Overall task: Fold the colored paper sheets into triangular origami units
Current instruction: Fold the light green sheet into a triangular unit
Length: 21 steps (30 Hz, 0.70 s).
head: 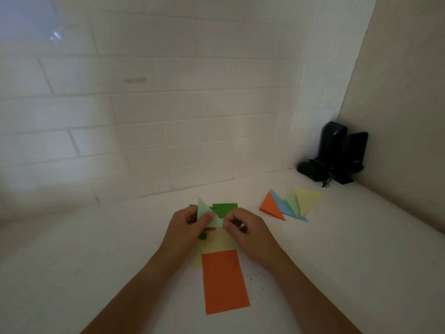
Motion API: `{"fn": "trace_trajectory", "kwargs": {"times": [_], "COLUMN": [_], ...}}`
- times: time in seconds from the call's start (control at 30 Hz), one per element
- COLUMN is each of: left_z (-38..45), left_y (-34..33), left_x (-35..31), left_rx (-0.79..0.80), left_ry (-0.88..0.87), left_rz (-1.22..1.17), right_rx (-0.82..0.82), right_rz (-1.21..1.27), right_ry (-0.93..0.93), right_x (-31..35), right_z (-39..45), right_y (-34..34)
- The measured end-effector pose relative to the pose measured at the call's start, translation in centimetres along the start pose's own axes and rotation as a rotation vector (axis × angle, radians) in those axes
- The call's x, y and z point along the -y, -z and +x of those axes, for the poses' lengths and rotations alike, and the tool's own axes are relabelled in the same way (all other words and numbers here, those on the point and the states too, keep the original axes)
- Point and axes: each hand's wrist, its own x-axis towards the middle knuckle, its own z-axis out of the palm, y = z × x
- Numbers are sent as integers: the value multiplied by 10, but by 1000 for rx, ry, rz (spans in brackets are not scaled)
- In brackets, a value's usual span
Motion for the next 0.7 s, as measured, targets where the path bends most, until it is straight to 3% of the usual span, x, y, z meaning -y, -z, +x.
{"fn": "trace_trajectory", "kwargs": {"times": [0.13, 0.33, 0.7], "left_z": [1, 1, -1], "left_y": [4, 3, 0], "left_x": [1, 2, 2], "left_rx": [-23, -5, 45], "left_ry": [-24, -24, -20], "left_rz": [22, 19, 35], "right_rx": [-10, -165, -189], "right_rz": [-13, 54, 163], "right_ry": [0, -80, -157], "right_x": [1, -2, -4], "right_z": [-1, 1, 0], "right_y": [-1, 1, 1]}}
